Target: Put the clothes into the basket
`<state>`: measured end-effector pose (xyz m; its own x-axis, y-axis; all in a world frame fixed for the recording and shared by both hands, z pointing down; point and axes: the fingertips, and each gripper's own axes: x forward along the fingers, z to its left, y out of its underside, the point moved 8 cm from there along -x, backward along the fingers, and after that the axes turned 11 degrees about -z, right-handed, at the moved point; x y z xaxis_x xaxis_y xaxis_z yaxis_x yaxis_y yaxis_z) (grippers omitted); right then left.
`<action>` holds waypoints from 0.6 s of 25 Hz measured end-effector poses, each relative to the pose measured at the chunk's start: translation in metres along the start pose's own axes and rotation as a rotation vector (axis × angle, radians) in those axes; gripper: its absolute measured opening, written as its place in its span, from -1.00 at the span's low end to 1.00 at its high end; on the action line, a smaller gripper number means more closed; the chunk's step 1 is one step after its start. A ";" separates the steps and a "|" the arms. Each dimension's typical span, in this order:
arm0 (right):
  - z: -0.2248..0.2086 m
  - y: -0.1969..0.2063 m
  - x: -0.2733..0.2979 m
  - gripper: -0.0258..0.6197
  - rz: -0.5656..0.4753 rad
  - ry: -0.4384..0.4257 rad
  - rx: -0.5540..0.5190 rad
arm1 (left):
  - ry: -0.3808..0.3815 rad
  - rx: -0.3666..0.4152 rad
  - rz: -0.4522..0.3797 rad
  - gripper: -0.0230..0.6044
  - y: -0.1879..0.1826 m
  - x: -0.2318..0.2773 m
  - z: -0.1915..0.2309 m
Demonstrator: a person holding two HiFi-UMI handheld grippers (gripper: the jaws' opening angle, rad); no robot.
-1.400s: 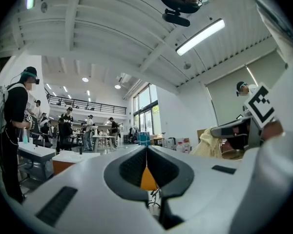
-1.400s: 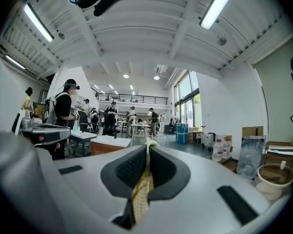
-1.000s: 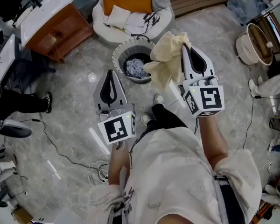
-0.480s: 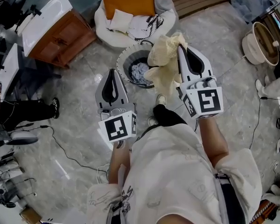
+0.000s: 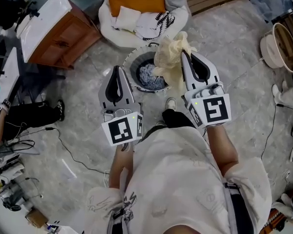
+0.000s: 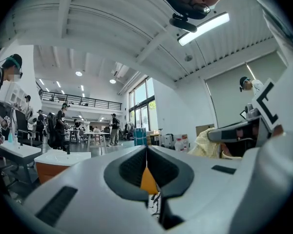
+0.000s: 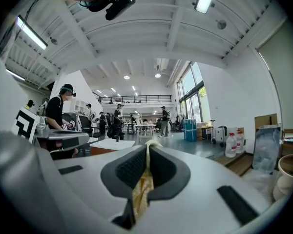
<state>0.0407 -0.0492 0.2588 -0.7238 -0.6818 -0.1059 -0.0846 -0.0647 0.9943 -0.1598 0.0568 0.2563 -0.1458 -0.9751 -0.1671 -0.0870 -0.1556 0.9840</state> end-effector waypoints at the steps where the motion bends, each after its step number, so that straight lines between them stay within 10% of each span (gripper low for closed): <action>1: -0.004 0.003 0.005 -0.94 0.007 -0.005 0.006 | 0.001 0.001 0.004 -0.91 0.003 0.008 -0.001; 15: 0.009 0.058 0.085 -0.94 0.122 -0.079 0.027 | 0.021 -0.010 0.071 -0.91 0.052 0.070 0.034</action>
<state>-0.0315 -0.1043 0.3076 -0.7817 -0.6235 0.0141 -0.0100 0.0352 0.9993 -0.2085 -0.0140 0.2941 -0.1304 -0.9868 -0.0957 -0.0675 -0.0875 0.9939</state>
